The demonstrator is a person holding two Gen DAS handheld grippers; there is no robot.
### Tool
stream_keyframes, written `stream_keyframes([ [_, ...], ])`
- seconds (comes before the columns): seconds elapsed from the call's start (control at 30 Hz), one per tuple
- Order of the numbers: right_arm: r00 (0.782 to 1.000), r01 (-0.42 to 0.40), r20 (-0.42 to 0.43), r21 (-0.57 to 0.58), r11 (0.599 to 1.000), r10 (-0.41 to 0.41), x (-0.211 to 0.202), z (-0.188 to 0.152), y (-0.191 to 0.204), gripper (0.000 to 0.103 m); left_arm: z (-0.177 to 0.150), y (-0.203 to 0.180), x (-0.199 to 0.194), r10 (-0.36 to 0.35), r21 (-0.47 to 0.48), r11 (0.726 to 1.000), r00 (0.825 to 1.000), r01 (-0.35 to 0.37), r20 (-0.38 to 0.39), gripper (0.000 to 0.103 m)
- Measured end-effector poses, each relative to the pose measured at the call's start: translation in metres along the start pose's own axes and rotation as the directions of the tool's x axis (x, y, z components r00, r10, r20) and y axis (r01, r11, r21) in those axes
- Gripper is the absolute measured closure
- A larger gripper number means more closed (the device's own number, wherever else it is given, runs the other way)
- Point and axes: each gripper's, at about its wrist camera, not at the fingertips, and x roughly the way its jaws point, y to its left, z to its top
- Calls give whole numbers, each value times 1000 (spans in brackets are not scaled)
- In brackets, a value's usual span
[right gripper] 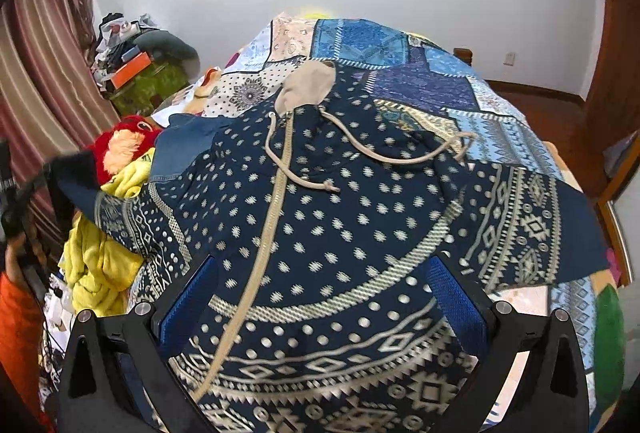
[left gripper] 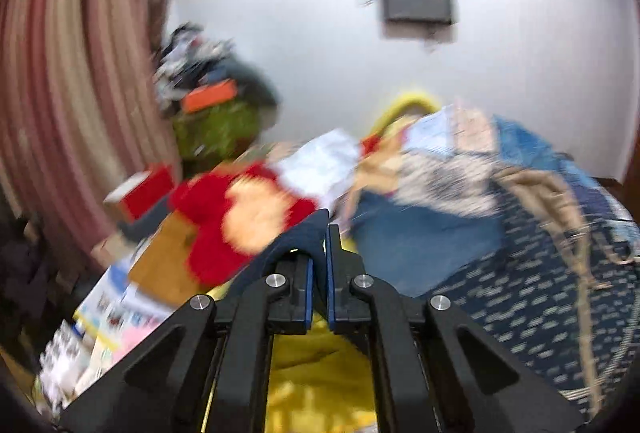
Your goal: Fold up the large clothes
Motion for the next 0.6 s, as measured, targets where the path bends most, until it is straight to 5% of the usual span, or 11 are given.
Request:
stream_keyframes([
  [0.17, 1000, 17, -2, -23, 1000, -18, -13, -6, -19, 0, 29, -97, -22, -151, 146, 979, 987, 142, 51, 99],
  [0.3, 999, 46, 3, -42, 998, -46, -25, -14, -34, 0, 19, -173, -26, -266, 249, 934, 964, 257, 2, 99],
  [0.4, 998, 57, -1, -46, 997, -57, -31, -20, -46, 0, -6, -225, -22, -351, 295, 883, 931, 364, -97, 99],
  [0.6, 996, 79, -34, -42, 996, -81, -31, -30, -67, 0, -77, -295, -11, -430, 305, 788, 833, 535, -349, 99],
])
